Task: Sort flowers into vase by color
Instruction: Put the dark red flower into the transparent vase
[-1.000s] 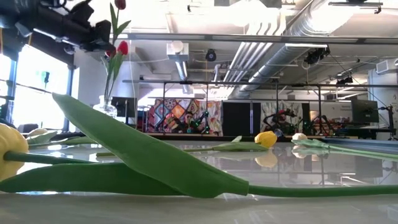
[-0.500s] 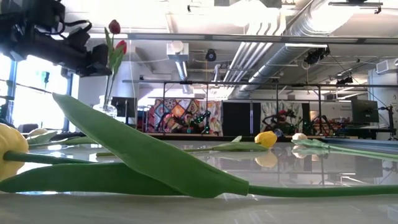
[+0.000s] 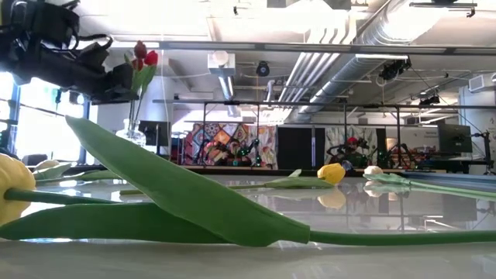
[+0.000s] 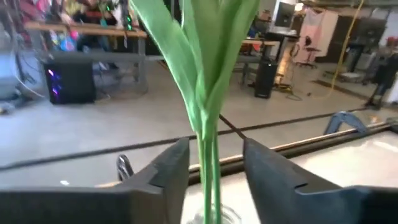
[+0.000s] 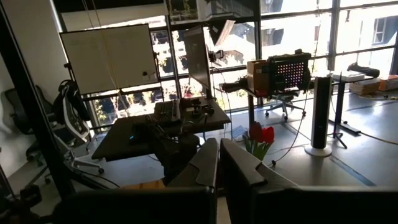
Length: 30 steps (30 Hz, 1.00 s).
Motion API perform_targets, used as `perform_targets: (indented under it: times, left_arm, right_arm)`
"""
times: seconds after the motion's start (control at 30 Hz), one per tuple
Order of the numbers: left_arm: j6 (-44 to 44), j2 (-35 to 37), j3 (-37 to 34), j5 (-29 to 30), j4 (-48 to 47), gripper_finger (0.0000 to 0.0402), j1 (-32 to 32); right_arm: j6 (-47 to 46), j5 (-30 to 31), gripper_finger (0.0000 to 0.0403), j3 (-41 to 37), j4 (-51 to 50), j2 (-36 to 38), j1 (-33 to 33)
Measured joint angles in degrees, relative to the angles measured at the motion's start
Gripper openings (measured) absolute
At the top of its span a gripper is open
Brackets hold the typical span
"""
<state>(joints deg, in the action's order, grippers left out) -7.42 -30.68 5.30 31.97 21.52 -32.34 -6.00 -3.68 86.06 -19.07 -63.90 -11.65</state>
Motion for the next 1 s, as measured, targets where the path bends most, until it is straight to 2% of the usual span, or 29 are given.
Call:
perform_targets:
  times: [0.17,0.37,0.5,0.73,0.83,1.0]
  left_arm:
    - [6.78,1.44,4.27,0.68,-1.99,0.019,2.47]
    - [13.42,1.96,9.39,7.95,-8.06,0.0209,4.44]
    - [13.65,2.51,12.92,9.55,-11.73,0.0209,5.48]
    - [10.43,2.82,22.02,11.64,-27.48,0.021,7.92]
    - [7.25,2.82,25.72,8.31,-32.33,0.0209,9.38]
    - [3.45,2.72,28.21,-4.46,-32.32,0.0194,12.95]
  right_arm:
    - [-0.01,0.0,0.0007,0.0,-0.01,0.0,0.01]
    - [0.0,0.0,0.0007,0.0,0.0,0.0,-0.01]
    - [-0.01,0.0,0.0007,0.0,-0.01,0.0,0.01]
    - [0.0,0.0,0.0007,0.0,-0.01,0.0,0.01]
    - [-0.02,0.0,0.0007,0.0,0.0,0.0,-0.01]
    - [-0.01,0.0,0.0007,0.0,0.0,0.0,0.01]
